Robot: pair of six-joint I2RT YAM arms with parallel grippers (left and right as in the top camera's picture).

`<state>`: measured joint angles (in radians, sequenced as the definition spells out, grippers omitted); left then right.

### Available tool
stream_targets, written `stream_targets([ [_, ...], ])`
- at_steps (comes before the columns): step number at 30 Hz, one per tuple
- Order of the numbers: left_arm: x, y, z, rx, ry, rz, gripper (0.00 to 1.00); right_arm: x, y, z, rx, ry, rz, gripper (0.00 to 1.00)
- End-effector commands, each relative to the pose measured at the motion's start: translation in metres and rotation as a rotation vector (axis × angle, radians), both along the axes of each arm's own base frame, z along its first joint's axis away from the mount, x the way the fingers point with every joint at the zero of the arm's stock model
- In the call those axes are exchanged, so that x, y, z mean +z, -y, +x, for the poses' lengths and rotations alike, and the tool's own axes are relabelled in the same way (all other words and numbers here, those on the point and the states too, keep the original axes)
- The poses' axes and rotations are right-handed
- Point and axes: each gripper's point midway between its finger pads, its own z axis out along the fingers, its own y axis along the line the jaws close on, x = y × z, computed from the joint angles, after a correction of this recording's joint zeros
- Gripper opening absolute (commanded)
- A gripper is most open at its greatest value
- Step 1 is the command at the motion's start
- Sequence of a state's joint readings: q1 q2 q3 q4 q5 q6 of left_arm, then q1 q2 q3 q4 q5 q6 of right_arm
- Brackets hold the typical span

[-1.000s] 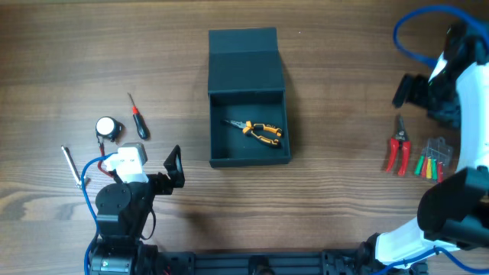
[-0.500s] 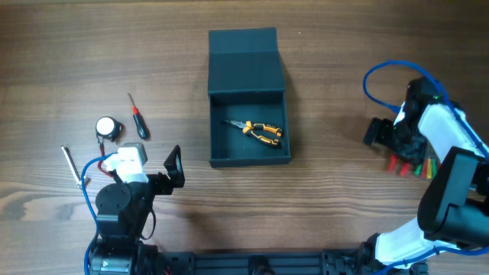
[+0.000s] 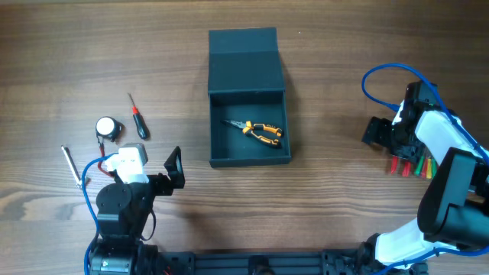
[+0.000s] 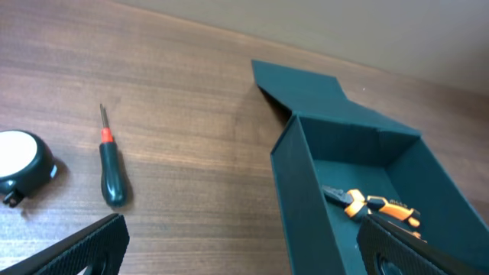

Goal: Pack container
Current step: 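Lower the right gripper and grasp the red-handled snips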

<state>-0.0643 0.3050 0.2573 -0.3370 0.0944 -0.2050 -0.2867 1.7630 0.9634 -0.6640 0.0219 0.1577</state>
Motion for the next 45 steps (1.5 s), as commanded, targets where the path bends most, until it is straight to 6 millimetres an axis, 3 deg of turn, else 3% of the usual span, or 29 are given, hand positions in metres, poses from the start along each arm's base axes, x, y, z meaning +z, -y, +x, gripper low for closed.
stream_targets([
  [1,0.009,-0.002,0.001,0.015,0.016,-0.011,1.0,-0.009,-0.013,-0.004,0.023,-0.009,0.053,0.85],
  [6,0.009,-0.002,0.001,0.015,0.016,-0.011,1.0,-0.009,-0.013,-0.004,0.022,-0.009,0.053,0.69],
  [27,0.006,-0.002,0.0,0.015,0.001,-0.01,1.0,-0.009,-0.013,-0.006,0.022,-0.016,0.055,0.27],
  [35,0.003,-0.002,-0.001,0.015,-0.011,-0.009,1.0,-0.009,-0.013,-0.005,0.022,-0.012,0.054,0.04],
  [45,0.003,-0.002,-0.001,0.015,-0.011,-0.009,1.0,0.001,-0.015,0.001,0.078,-0.007,0.07,0.04],
])
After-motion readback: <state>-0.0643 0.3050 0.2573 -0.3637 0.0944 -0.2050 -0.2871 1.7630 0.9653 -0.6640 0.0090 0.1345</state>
